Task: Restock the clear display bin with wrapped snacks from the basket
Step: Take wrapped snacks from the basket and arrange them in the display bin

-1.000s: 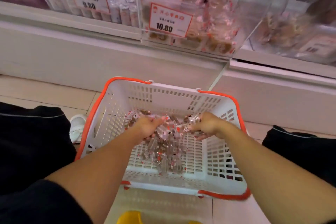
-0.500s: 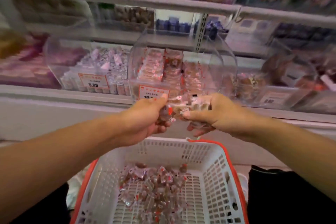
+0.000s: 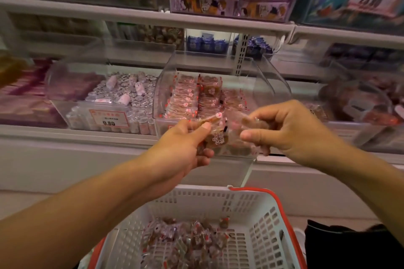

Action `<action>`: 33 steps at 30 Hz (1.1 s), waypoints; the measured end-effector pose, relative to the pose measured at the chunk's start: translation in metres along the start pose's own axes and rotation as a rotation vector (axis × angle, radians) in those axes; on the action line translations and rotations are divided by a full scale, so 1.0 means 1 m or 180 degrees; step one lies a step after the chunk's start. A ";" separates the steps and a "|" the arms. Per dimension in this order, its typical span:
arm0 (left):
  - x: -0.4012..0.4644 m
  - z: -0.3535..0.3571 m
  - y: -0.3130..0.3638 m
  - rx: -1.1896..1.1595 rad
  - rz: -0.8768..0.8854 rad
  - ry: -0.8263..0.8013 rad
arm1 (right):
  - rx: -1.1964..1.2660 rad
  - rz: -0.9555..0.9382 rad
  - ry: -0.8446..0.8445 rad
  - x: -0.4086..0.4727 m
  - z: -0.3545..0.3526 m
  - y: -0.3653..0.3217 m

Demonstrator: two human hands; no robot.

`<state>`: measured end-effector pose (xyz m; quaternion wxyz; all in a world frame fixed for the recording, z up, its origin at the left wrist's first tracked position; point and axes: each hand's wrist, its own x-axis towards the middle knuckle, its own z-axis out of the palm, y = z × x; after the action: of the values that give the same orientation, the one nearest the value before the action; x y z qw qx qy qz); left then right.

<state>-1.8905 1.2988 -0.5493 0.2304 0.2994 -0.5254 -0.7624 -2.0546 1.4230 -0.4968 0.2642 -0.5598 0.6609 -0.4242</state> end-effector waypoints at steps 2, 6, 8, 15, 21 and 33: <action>0.000 0.003 0.000 -0.0176 0.0019 -0.0079 | -0.0089 0.0022 -0.0374 -0.001 0.004 0.001; -0.004 0.009 0.000 -0.0406 0.0028 -0.0093 | -0.0432 0.0007 0.0159 -0.001 0.015 0.006; -0.006 0.011 -0.001 -0.0425 0.0023 -0.0083 | -0.0494 0.0046 0.0642 -0.002 0.018 0.007; -0.004 0.012 -0.007 -0.0047 0.0229 -0.0117 | -0.1093 -0.0088 0.0418 -0.003 0.034 0.008; -0.001 0.012 -0.017 0.0455 0.0701 -0.0076 | -0.1032 -0.0090 0.0094 -0.010 0.054 0.008; -0.008 0.017 0.001 0.0049 0.0361 0.0222 | -0.0517 -0.0378 0.0554 -0.003 0.057 0.011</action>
<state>-1.8961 1.3151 -0.5419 0.2891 0.2974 -0.5390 -0.7332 -2.0124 1.4113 -0.5357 0.1340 -0.5786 0.6792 -0.4312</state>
